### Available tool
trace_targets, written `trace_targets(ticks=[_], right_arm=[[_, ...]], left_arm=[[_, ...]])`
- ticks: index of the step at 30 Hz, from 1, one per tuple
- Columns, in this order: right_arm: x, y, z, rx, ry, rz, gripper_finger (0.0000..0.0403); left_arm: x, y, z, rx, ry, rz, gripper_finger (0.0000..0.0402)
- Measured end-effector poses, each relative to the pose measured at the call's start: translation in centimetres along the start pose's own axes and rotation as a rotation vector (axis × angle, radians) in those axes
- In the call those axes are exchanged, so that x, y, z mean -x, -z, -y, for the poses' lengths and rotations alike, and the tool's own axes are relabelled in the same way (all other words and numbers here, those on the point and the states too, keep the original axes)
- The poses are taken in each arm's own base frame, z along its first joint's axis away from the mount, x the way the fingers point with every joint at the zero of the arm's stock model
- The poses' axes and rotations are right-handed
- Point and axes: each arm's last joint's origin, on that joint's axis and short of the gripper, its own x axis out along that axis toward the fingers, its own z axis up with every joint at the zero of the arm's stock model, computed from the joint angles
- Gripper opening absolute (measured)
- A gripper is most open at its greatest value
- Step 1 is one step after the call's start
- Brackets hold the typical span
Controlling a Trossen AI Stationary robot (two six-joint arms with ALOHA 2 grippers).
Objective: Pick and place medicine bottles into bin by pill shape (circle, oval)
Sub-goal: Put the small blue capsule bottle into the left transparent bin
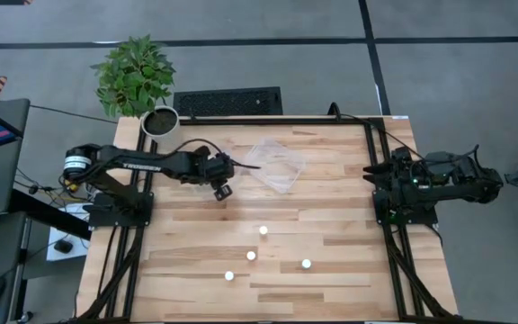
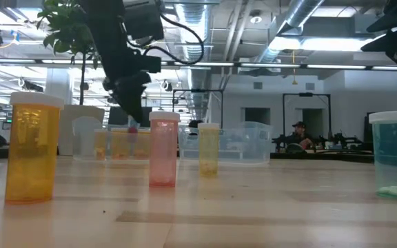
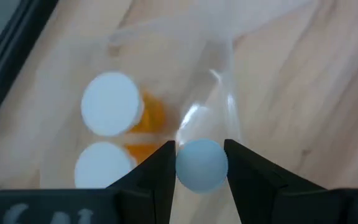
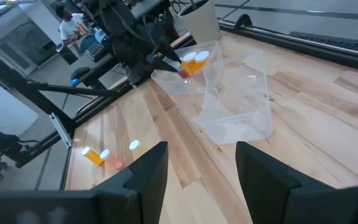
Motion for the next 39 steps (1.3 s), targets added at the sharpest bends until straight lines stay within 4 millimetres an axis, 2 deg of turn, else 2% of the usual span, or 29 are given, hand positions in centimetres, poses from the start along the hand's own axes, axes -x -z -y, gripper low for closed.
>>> trace_targets(ticks=[9, 15, 39], right_arm=[[0.0, 0.0, 0.0, 0.000, -0.001, 0.000, 0.0201], [0.0, 0.0, 0.0, 0.000, 0.000, -0.001, 0.0201], [0.0, 0.0, 0.0, 0.001, 0.000, -0.002, 0.0201]], left_arm=[[-0.9, -0.3, -1.3, 0.076, 0.017, 0.017, 0.0121], [-1.8, 0.6, -1.2, 0.083, 0.050, 0.010, 0.0121], [-2.4, 1.0, -1.2, 0.157, 0.057, 0.017, 0.0121]])
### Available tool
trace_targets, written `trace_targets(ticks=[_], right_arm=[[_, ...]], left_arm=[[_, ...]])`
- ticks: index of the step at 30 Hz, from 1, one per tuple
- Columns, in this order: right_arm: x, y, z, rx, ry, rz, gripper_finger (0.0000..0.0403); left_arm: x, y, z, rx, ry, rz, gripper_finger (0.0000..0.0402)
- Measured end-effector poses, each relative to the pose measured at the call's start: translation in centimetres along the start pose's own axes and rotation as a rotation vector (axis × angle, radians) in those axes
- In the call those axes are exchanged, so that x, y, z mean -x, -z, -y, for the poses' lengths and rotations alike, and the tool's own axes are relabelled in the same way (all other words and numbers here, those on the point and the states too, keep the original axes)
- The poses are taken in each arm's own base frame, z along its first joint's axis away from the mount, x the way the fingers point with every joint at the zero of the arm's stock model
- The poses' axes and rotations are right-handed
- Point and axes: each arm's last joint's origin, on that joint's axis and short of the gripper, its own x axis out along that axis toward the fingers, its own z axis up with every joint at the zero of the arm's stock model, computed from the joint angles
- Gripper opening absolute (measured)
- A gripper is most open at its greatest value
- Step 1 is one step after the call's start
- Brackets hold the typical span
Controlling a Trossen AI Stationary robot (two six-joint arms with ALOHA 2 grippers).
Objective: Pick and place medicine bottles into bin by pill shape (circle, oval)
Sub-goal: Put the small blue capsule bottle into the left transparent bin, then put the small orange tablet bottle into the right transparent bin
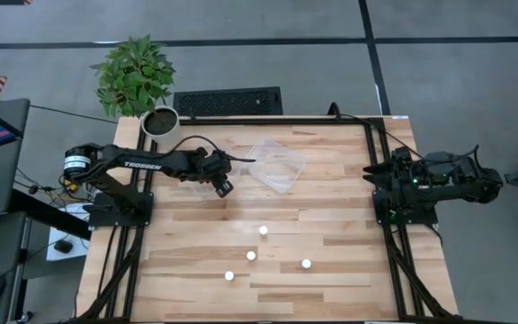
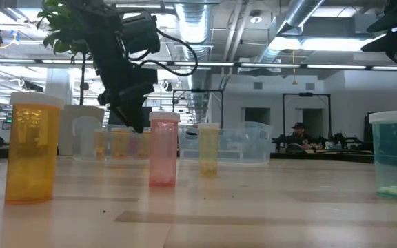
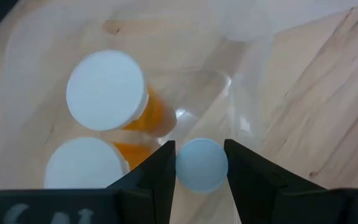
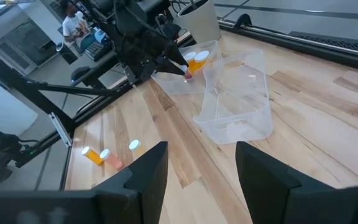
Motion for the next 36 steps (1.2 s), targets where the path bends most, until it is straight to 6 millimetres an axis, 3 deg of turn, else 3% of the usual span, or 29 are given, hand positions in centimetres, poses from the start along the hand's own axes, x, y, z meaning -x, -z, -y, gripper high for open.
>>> trace_targets(ticks=[13, 27, 36], right_arm=[[0.00, 0.00, 0.00, 0.000, -0.001, 0.000, 0.0201], [0.00, 0.20, 0.14, 0.007, 0.013, -0.021, 0.0201], [0.01, 0.23, 0.16, 0.008, 0.015, -0.024, 0.0201]], left_arm=[[-0.54, 0.62, -0.10, 0.086, -0.001, 0.010, 0.0126], [-0.59, 0.35, 0.09, 0.105, 0.030, 0.035, 0.0218], [-0.10, 0.33, 0.03, 0.118, 0.043, 0.038, 0.0232]])
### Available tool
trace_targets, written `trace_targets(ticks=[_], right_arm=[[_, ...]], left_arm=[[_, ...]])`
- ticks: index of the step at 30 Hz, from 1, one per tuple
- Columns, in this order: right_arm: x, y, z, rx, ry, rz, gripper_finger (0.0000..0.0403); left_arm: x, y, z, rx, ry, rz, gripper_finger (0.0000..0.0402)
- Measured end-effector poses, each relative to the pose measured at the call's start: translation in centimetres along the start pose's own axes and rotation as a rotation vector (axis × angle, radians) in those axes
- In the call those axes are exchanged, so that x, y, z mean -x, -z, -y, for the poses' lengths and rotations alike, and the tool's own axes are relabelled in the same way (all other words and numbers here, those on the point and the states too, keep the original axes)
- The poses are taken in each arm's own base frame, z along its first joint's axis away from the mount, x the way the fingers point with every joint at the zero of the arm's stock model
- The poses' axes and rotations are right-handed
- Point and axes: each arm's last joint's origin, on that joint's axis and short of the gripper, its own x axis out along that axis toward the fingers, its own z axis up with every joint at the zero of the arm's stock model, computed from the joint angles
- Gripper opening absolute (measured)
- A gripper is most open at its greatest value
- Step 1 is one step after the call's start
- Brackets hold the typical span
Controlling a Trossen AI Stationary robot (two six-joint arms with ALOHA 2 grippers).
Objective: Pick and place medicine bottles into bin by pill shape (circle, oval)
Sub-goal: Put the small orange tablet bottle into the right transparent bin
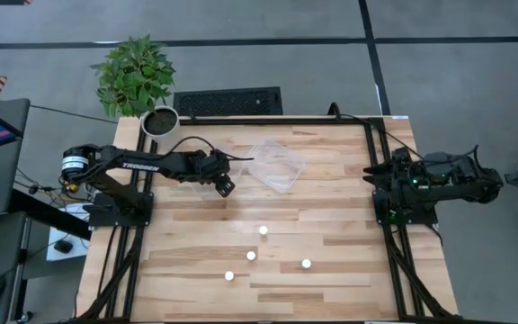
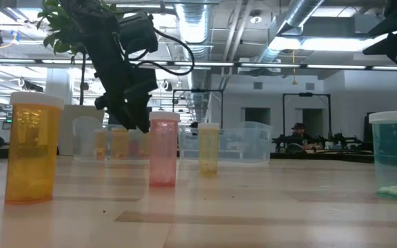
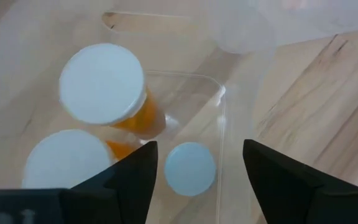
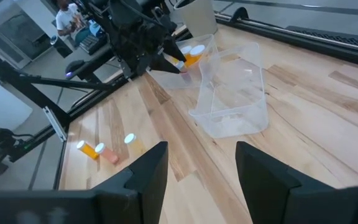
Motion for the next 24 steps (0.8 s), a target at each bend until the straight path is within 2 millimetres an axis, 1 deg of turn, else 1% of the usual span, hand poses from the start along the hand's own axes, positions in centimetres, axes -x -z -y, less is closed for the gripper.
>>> trace_targets(ticks=[7, 24], right_arm=[[0.0, 0.0, 0.0, 0.000, -0.002, 0.000, 0.0201], [0.0, 0.1, 0.0, 0.001, 0.000, -0.006, 0.0201]], left_arm=[[0.9, -0.1, -0.3, 0.002, -0.022, 0.026, 0.0232], [3.4, -0.6, -0.8, 0.027, 0.012, 0.104, 0.0232]])
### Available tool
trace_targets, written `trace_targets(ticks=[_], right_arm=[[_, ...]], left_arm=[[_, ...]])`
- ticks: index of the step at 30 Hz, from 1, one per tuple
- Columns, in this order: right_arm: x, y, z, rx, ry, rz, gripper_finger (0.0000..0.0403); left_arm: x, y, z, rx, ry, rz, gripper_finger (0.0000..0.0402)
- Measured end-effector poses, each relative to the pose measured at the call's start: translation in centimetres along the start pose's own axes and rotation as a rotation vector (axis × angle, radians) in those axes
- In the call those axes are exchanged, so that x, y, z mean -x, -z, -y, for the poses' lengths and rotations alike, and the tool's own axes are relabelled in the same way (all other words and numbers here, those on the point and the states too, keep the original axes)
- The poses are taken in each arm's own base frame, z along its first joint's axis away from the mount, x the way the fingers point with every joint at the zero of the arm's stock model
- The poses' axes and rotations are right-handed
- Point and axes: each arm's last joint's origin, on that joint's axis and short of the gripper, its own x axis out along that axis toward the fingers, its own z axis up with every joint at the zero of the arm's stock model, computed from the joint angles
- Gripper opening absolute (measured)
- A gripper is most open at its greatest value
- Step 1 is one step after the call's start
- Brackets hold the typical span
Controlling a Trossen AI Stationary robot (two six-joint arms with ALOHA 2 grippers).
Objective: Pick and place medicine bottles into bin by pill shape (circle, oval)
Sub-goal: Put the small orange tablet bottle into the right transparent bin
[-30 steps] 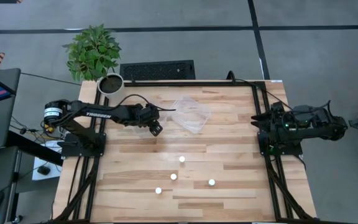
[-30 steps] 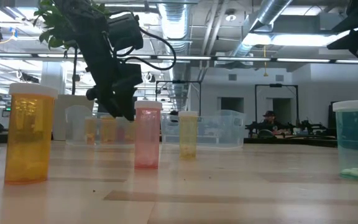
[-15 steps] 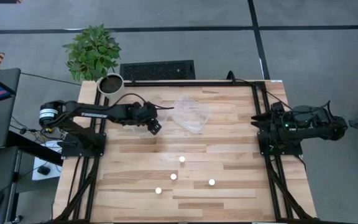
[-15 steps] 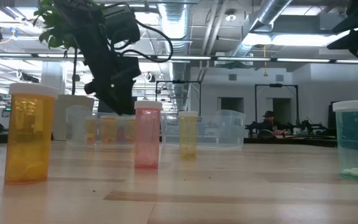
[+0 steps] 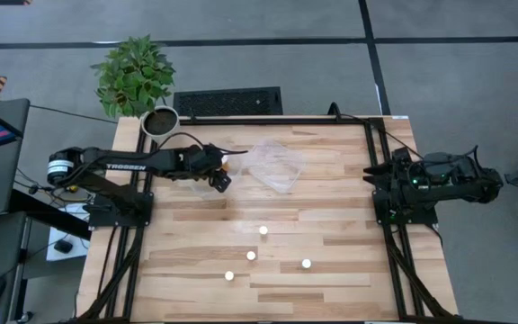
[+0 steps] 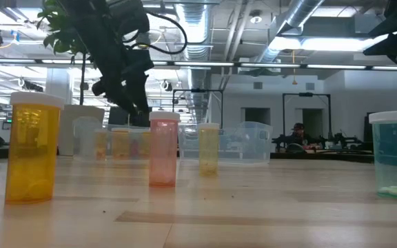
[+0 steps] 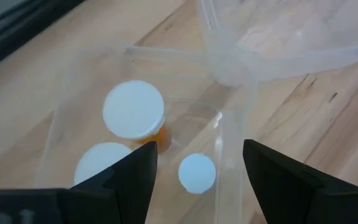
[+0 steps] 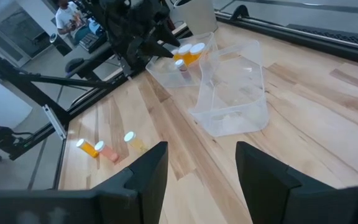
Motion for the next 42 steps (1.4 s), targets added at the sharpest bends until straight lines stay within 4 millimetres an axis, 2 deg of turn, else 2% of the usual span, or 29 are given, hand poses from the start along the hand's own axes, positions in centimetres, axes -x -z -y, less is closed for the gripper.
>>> trace_targets(ticks=[7, 13, 23, 33, 42], right_arm=[[0.0, 0.0, 0.0, 0.000, 0.000, 0.000, 0.0201], [0.0, 0.0, 0.0, 0.000, 0.000, 0.000, 0.0201], [0.0, 0.0, 0.0, -0.026, 0.000, 0.000, 0.0201], [0.0, 0.0, 0.0, -0.027, 0.000, 0.000, 0.0201], [0.0, 0.0, 0.0, -0.027, 0.000, 0.000, 0.0201]], left_arm=[[1.4, -0.3, -0.2, 0.008, 0.029, 0.044, 0.0231], [3.7, -0.5, 0.1, 0.009, 0.105, 0.119, 0.0231], [8.8, -0.8, 2.3, 0.029, 0.428, 0.326, 0.0231], [11.3, 1.1, 5.7, 0.040, 0.661, 0.310, 0.0231], [12.6, 3.6, 7.9, 0.074, 0.739, 0.226, 0.0231]])
